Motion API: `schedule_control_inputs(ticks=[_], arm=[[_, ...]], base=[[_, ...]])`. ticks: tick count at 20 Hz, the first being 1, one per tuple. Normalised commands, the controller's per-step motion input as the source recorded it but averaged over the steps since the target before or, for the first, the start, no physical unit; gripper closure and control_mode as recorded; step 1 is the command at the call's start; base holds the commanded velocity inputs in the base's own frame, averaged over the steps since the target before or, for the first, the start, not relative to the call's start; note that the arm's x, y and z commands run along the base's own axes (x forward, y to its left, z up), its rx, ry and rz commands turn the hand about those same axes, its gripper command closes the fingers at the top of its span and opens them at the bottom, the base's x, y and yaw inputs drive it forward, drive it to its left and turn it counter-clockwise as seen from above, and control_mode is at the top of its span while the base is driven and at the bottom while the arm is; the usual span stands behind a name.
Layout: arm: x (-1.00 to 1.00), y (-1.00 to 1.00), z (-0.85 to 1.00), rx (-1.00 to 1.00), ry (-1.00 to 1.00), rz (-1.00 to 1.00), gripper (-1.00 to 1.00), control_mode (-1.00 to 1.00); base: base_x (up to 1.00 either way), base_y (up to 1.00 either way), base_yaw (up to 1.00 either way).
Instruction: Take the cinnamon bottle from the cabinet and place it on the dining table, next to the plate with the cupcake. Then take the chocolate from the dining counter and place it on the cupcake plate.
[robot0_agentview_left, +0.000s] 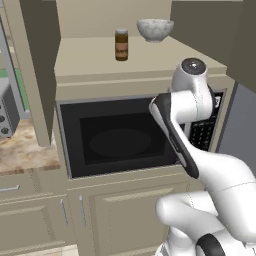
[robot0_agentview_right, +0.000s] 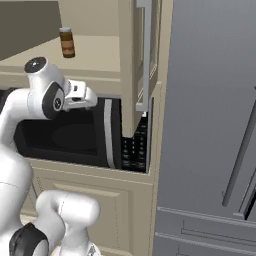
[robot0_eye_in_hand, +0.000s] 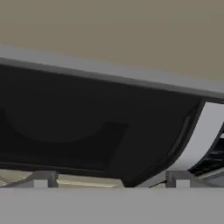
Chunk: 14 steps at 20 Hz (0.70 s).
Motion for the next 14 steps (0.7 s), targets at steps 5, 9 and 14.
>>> schedule_control_inputs(ticks=[5,9,14], arm=[[-0.09,0.25,0.60,-0.03,-0.35,0.05,-1.00,-1.00],[0.00,0.24,0.60,0.06,-0.15,0.06,-1.00,-1.00],[0.00,0.17,0.56,0.09,-0.11,0.17,-1.00,-1.00]], base=[[0.00,0.00,0.00],[0.00,0.00,0.00],[0.00,0.00,0.00]])
